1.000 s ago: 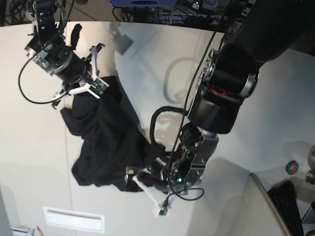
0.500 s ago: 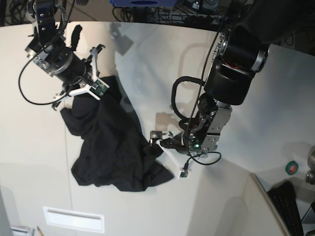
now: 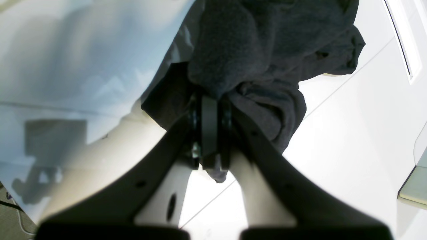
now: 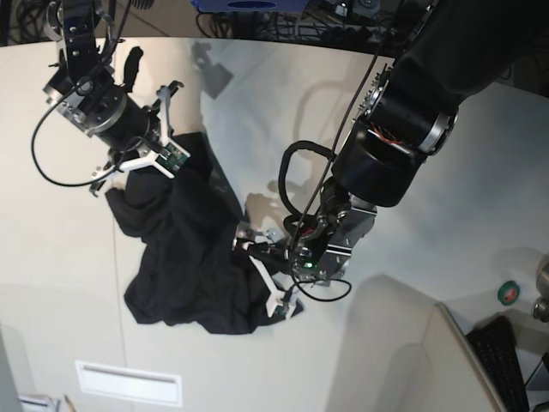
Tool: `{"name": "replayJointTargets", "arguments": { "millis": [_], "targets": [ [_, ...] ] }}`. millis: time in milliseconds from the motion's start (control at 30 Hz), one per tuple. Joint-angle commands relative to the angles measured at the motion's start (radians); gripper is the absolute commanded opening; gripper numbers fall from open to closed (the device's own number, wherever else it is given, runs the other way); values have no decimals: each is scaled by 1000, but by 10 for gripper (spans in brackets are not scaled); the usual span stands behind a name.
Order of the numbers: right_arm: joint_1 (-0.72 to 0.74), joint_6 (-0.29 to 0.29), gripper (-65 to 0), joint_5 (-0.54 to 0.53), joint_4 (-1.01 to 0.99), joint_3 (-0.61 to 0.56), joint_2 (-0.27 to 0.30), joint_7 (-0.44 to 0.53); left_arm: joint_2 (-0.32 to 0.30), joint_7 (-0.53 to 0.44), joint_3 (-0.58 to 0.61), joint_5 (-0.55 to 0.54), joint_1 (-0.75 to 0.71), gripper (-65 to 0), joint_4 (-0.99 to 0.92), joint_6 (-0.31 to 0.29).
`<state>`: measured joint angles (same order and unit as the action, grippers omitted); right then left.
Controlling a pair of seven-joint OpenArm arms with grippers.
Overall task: Layout the t-shirt on the table in an organized manner, then fold the t-shirt properly
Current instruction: 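Hold the shirt with both grippers and stretch it across the table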
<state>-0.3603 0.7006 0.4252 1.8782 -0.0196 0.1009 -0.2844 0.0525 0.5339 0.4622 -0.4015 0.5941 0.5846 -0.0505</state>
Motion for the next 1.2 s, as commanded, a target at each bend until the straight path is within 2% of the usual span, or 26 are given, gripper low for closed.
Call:
{"name": "replayJointTargets", "arguments": {
  "millis": [0, 200, 300, 467, 667, 767, 867, 967, 1067, 1167],
  "targets": [
    [7, -2, -650, -10, 16, 4, 3, 21, 11, -19, 0, 0, 39, 0, 1, 4],
    [7, -2, -650, -10, 16, 4, 3, 21, 25, -21, -7, 2, 53, -12, -21, -61],
    [7, -2, -650, -10, 16, 4, 3, 21, 20, -21, -7, 2, 53, -270, -22, -61],
    [20, -2, -650, -10, 16, 5, 3, 21, 17, -21, -7, 2, 51, -640, -22, -61],
    [54, -2, -650, -12, -38, 59, -7, 20, -32, 10, -12, -4, 59, -650, -8, -61],
    [93, -2, -650, -12, -93, 102, -20, 20, -75, 173, -66, -4, 50, -650, 110, -58],
    [129, -2, -650, -12, -156, 143, -26, 20, -108, 328, -233, 0, -27, -650, 320, -4],
    [149, -2, -650, -12, -185, 151, -26, 20, -113, 461, -363, 3, -93, -650, 555, 47],
    [168, -2, -650, -12, -182, 146, -26, 20, -115, 602, -445, 0, -121, -650, 743, 53],
    [215, -2, -650, -9, -174, 149, -39, 20, -112, 690, -501, -3, -112, -650, 871, 53]
  ]
}}
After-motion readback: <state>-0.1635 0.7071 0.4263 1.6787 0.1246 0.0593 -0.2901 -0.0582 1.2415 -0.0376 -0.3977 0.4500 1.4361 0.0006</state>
